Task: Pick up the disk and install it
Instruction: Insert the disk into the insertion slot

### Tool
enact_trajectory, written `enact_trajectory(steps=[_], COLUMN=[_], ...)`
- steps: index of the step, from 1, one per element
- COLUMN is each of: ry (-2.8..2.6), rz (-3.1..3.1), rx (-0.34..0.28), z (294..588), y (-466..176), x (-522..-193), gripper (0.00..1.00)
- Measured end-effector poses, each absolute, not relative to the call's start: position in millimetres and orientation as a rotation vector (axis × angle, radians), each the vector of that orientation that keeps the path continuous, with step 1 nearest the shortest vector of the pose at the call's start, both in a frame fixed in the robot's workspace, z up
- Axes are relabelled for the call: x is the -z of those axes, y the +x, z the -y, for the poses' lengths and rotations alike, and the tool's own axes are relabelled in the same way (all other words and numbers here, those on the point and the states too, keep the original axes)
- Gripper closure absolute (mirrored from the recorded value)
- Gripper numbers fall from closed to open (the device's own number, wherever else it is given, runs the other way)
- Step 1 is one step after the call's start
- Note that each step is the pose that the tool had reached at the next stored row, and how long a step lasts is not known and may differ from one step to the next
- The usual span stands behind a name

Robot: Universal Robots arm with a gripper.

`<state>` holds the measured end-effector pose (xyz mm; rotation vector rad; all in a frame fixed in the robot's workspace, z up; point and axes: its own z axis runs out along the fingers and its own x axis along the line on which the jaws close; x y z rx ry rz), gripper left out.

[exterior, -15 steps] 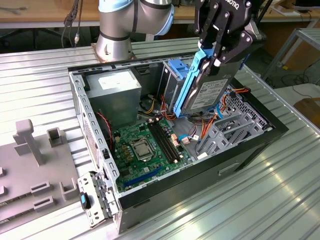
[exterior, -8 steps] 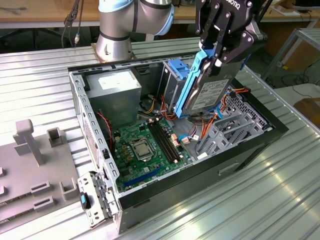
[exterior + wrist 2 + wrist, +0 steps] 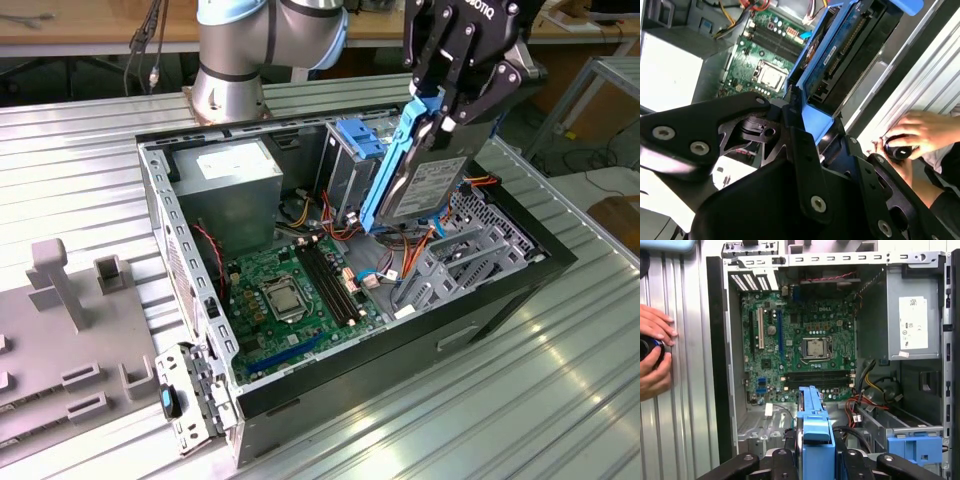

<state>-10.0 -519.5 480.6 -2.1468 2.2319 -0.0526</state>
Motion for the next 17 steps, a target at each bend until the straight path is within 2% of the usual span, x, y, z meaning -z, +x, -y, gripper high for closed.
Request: enact_trajectory(steps=[8,17], ry=[-2.147,-2.148], rz=[-2.232,-2.233], rx=[0.053,0.055], z=[519.4,542.8], y=[-0.5,4.6], x=[-480.6,-480.1], gripper=[0.63,0.63])
